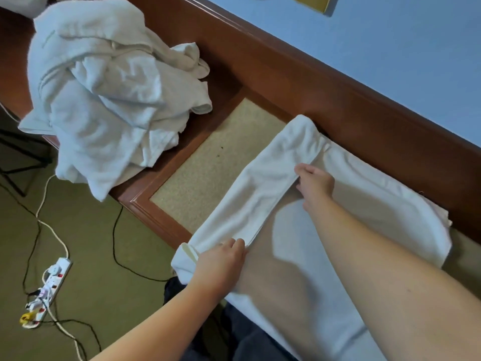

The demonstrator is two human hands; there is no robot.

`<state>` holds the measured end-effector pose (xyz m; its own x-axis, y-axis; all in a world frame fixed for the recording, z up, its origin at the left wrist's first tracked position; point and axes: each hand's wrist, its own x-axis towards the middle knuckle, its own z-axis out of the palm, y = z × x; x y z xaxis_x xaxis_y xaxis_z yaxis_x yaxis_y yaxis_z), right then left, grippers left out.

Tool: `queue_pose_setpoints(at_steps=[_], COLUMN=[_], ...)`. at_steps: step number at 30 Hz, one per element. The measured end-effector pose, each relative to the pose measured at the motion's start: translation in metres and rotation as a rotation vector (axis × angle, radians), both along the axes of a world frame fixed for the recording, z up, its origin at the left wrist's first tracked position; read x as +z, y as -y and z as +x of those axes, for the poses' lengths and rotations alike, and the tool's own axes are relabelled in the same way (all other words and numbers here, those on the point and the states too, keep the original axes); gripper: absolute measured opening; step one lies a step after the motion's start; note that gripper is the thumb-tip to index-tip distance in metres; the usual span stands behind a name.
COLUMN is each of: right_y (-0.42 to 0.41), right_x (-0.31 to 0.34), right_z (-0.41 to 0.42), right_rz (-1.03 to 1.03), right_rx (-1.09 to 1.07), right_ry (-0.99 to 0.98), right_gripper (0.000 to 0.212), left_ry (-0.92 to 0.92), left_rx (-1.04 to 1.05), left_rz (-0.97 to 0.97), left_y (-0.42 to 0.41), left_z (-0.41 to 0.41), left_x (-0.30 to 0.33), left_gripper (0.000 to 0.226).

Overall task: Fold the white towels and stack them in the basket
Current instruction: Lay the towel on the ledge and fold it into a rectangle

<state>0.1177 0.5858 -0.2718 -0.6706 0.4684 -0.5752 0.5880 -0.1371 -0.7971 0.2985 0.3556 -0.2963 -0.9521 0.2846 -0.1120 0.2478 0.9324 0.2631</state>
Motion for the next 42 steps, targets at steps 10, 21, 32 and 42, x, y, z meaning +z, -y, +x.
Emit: queue_pose_setpoints(at_steps=[10, 21, 32, 42], right_y=[-0.066, -0.025, 0.045, 0.122], right_x=[0.022, -0.027, -0.005, -0.012], right_z=[0.019, 0.078, 0.198, 0.299], right_rz=[-0.096, 0.017, 0.022, 0.066], right_rx=[-0.241, 0.057, 0.232, 0.249], right_ry=[0.018, 0.195, 0.338, 0.5], right_gripper=[0.024, 0.015, 0.019, 0.022], left_ry=[0.075, 0.098, -0.217, -0.418], left_rx=[-0.135, -0.229, -1.507, -1.406], left_rz=[0.132, -0.046, -0.817, -0.963], left_y=[-0.055, -0.093, -0.19, -0.212], left_z=[0.029, -0.093, -0.209, -0.27], left_x=[0.031, 0.051, 0.046, 0.063], left_gripper=[0.027, 0.032, 0.046, 0.042])
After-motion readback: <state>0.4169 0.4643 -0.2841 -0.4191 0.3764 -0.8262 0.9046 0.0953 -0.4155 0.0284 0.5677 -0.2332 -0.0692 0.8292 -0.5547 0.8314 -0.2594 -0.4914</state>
